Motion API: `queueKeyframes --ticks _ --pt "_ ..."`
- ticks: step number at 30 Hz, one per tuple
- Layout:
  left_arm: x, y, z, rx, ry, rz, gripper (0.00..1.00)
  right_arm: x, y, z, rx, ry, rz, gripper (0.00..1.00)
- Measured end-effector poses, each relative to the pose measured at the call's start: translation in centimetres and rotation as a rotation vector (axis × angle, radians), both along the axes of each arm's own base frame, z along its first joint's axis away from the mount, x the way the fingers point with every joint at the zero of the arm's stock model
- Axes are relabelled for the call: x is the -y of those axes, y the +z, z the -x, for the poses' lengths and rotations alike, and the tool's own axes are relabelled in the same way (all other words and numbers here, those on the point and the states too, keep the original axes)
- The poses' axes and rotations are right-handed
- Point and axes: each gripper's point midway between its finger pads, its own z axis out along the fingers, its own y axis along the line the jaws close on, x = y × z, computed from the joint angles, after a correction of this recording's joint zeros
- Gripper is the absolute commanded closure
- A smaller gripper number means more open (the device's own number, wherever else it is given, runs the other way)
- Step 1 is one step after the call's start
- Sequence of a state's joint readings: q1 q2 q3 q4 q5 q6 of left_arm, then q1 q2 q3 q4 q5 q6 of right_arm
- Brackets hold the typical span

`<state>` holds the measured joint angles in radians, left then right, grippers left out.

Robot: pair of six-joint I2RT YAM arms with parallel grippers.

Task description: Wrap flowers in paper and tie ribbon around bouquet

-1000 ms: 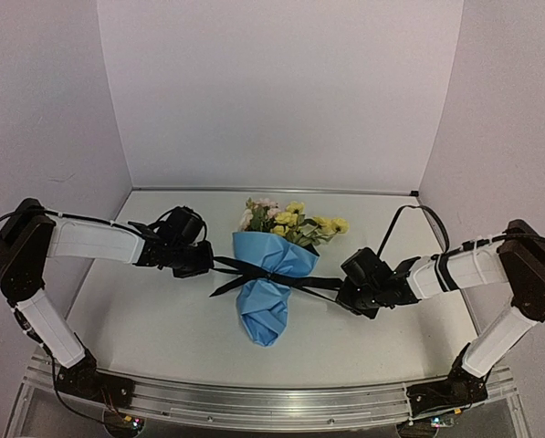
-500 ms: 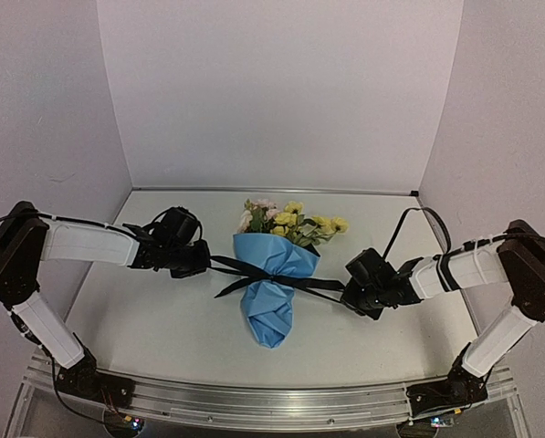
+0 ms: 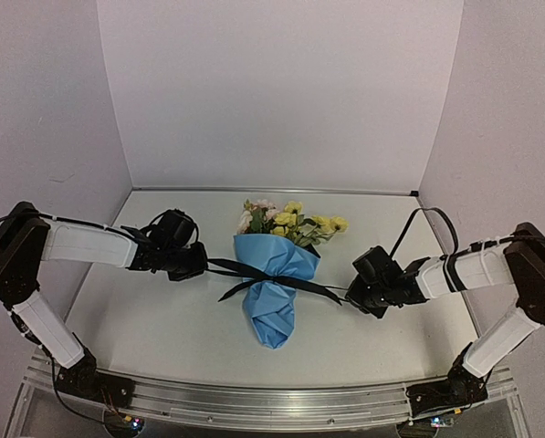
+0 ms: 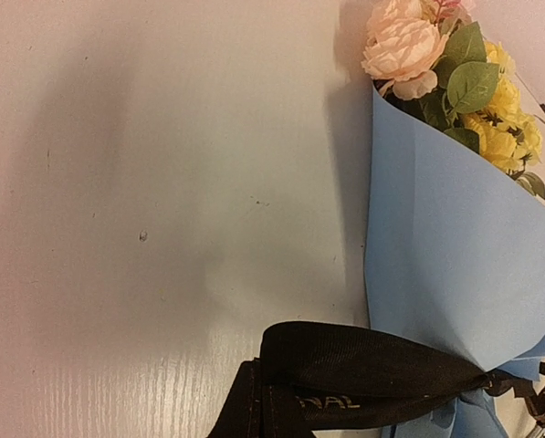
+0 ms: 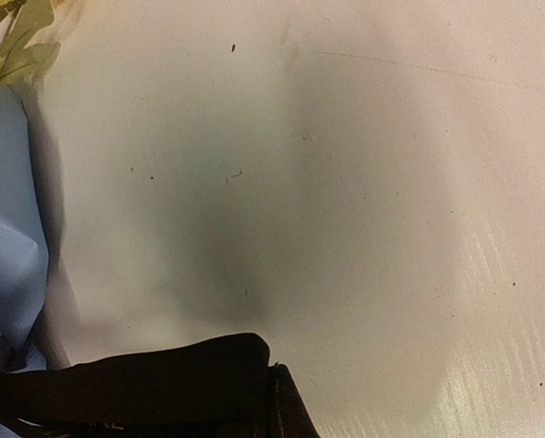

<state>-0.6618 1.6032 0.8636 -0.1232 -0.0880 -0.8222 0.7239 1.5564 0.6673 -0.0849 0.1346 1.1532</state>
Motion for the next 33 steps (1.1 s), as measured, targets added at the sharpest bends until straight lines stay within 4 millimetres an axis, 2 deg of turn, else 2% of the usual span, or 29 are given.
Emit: queueKeyframes --ticks 20,33 --pt "-0.9 -0.9 0.2 -0.044 0.025 0.077 1.0 0.7 0.6 -0.2 0.014 -0.027 -0.071 1.0" --pt "-1.0 -0.8 0.1 -0.054 0.025 0.105 1.0 1.0 1.1 -0.3 0.026 -0.041 -0.097 1.0"
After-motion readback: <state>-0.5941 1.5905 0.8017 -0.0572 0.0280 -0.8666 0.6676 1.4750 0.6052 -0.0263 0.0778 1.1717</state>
